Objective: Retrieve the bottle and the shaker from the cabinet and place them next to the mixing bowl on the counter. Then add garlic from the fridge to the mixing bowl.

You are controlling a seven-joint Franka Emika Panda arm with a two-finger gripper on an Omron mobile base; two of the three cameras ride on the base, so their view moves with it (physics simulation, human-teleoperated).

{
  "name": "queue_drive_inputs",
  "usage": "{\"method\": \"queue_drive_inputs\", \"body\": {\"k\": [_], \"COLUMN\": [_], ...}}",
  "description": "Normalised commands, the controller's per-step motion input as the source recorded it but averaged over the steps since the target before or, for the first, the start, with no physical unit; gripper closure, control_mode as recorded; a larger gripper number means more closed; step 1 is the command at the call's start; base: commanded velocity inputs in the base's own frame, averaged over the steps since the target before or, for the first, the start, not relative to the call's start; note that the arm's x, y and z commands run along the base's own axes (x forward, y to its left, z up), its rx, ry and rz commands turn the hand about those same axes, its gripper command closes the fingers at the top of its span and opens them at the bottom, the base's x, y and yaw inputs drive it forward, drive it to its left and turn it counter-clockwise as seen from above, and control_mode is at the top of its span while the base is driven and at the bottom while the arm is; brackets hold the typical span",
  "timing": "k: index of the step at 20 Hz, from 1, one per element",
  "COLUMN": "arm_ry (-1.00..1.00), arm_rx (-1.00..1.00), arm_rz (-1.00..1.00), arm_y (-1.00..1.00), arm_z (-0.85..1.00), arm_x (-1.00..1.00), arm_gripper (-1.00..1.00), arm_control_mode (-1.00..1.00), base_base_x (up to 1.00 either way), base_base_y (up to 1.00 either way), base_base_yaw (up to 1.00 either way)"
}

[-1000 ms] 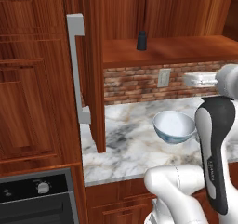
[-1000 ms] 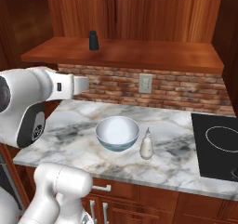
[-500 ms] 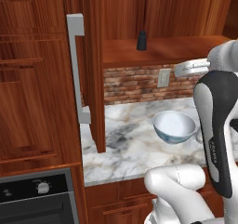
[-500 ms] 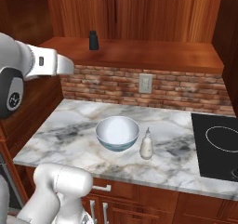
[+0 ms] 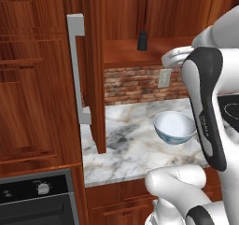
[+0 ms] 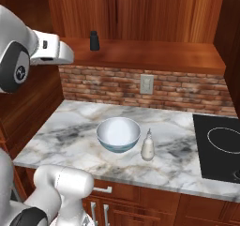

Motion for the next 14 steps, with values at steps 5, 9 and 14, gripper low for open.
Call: {"method": "queue_drive_inputs", "body": {"k": [5, 9, 14], "arm_ry": [0.0, 0.0, 0.0], "arm_rx": [0.0, 0.07, 0.16], "arm_rz": [-0.06, -0.11, -0.07], "arm_y": [0.11, 0.02, 0.0], "arm_z": [0.0, 0.0, -0.12], "arm_x": [0.59, 0.47, 0.56], "arm_gripper": [-1.0, -1.0, -1.0], "arm_control_mode": [-1.0, -1.0, -1.0], "base_base_x": [0.0, 0.0, 0.0], "base_base_y": [0.0, 0.0, 0.0], "base_base_yaw": [0.0, 0.0, 0.0]}}
